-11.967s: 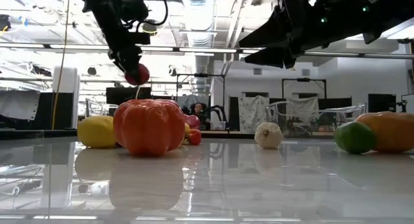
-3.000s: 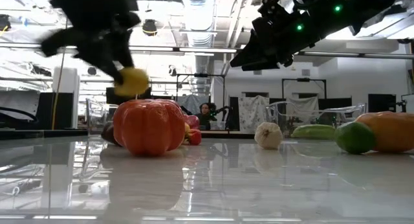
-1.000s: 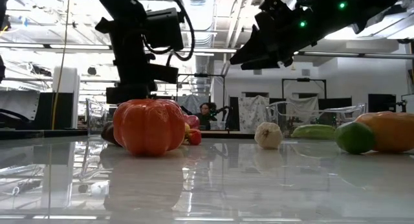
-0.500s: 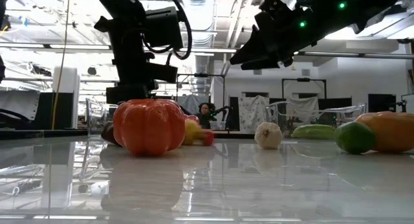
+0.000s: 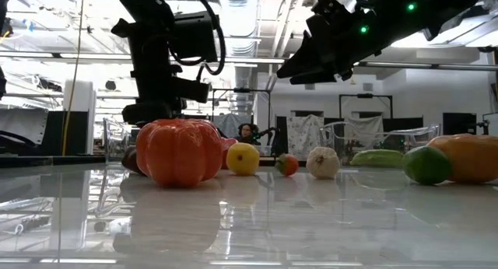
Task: Sort produce into baskets
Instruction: Put the left green lime into the left transparent bin
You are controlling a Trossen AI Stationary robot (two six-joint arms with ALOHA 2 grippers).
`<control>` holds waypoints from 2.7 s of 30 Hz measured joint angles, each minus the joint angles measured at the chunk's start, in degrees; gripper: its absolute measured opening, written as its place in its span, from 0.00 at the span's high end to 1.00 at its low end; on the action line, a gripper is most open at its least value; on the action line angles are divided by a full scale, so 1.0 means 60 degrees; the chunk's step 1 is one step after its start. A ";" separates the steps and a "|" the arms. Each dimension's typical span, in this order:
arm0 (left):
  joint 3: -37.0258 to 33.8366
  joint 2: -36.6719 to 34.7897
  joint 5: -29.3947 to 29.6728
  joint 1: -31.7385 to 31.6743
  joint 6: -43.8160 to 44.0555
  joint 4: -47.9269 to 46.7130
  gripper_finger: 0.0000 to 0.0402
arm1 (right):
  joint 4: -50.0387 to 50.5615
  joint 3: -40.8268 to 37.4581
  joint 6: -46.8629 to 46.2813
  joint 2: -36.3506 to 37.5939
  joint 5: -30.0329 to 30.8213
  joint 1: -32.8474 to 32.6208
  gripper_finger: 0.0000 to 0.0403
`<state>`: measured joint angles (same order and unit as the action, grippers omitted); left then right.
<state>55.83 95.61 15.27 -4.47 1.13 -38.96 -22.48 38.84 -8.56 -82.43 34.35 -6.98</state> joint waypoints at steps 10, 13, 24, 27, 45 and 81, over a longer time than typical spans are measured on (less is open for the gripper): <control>0.0000 -0.0007 0.0173 0.0000 -0.0189 -0.0438 0.44 | 0.0014 0.0002 -0.0004 0.0000 -0.0003 0.0000 0.20; 0.0041 -0.0007 0.0284 0.0004 -0.0582 -0.0283 0.35 | 0.0004 0.0002 -0.0004 0.0000 -0.0001 0.0000 0.20; 0.1029 -0.0015 0.0259 0.0145 -0.2859 0.0194 0.26 | -0.0044 -0.0001 -0.0004 0.0000 -0.0003 -0.0001 0.20; 0.0881 -0.0015 0.0097 0.0211 -0.4388 0.0821 0.26 | -0.0045 0.0002 -0.0004 0.0000 -0.0003 0.0000 0.20; 0.0503 0.0007 -0.0741 -0.0171 -0.8642 0.1391 0.27 | -0.0048 -0.0002 -0.0011 0.0000 -0.0003 -0.0003 0.20; 0.1086 0.1406 0.0425 -0.0131 -1.0003 0.0924 0.56 | -0.0041 0.0000 -0.0007 0.0000 -0.0003 0.0007 0.20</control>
<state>62.35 104.05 17.82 -5.26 -58.89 -33.42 -22.72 38.84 -8.60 -82.43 34.33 -6.94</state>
